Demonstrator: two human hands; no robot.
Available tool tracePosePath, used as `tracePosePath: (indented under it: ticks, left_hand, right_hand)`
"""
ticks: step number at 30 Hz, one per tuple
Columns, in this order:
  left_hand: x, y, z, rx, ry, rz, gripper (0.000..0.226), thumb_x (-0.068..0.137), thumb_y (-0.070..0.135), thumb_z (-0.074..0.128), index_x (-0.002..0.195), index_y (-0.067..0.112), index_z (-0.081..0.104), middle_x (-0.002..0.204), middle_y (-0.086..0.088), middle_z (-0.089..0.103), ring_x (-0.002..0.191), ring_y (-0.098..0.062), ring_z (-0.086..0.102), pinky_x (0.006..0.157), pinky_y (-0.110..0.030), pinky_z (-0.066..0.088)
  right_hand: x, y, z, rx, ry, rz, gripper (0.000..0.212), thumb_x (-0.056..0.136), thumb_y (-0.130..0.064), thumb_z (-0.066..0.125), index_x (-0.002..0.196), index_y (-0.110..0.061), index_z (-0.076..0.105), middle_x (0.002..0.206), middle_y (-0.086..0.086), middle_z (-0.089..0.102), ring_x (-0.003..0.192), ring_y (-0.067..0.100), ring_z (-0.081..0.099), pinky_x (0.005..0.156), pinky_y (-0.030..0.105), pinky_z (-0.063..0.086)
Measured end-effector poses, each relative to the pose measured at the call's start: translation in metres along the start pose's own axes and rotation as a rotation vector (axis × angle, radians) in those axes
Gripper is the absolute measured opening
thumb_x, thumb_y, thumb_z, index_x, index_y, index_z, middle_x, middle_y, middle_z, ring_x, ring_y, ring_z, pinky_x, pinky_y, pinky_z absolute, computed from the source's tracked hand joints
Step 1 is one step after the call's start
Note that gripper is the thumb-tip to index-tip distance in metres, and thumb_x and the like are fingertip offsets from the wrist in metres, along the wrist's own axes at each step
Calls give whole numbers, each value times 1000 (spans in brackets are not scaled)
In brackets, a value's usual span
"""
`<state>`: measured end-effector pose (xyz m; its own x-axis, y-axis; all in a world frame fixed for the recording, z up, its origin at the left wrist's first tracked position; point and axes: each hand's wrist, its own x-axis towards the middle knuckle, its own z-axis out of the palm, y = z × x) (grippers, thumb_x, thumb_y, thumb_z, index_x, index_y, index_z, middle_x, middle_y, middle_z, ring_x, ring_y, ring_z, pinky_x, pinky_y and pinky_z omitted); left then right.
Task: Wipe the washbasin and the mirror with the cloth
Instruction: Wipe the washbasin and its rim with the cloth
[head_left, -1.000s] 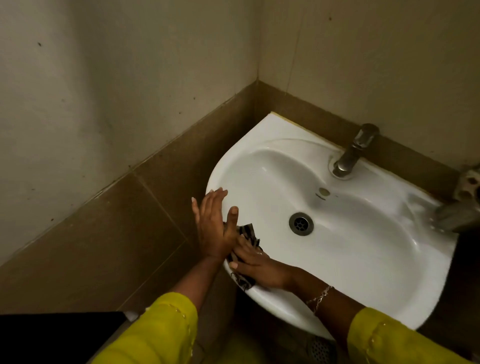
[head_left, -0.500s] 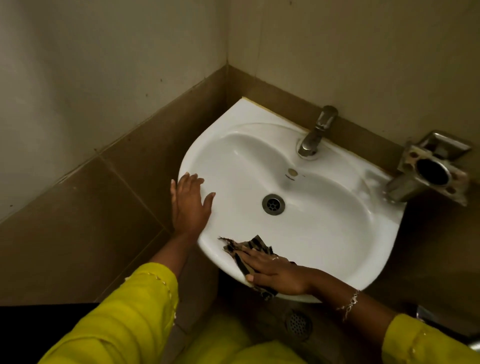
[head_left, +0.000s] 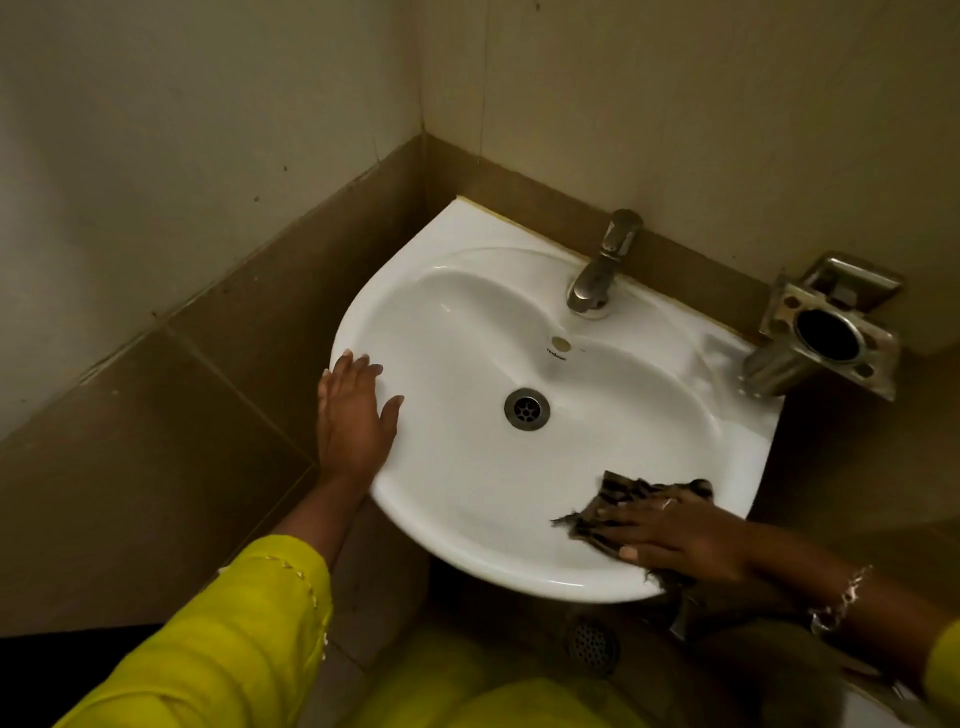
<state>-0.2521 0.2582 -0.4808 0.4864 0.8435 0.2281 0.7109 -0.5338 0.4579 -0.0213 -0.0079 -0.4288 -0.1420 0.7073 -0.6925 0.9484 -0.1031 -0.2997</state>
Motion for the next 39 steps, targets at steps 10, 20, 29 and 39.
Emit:
tracePosePath:
  ticks: [10,20,29,39]
  left_hand:
    - [-1,1,-1,2,-14,-12,41,85,25,60,118,3,53,132,-17,51,136,-30,28,113,-41,12]
    - [0,0,2,46,-23,-20,47,81,35,48,117,4,54,129,-16,54,135,-30,32,112,-43,15]
    - [-1,1,0,41,-31,-32,49,80,36,46,118,5,54,130,-14,53,135,-27,31,113,-39,11]
    - [-1,1,0,-11,23,-39,39,83,20,43,118,8,55,128,-12,56,132,-27,37,113,-37,14]
  right_hand:
    - [33,80,-29,-688,80,66,74,95,-50,-5,113,-32,65,117,-2,67,104,22,65,105,38,18]
    - [104,87,-67,-975,369,37,53,49,-18,87,101,-18,73,118,5,66,115,22,59,113,41,14]
    - [164,35,-92,-1308,470,217,55,95,-25,35,146,-9,21,154,15,18,142,31,13,114,46,0]
    - [230,-2,-133,-923,689,300,59,95,-16,28,148,-13,3,157,8,1,144,27,-1,106,51,-27]
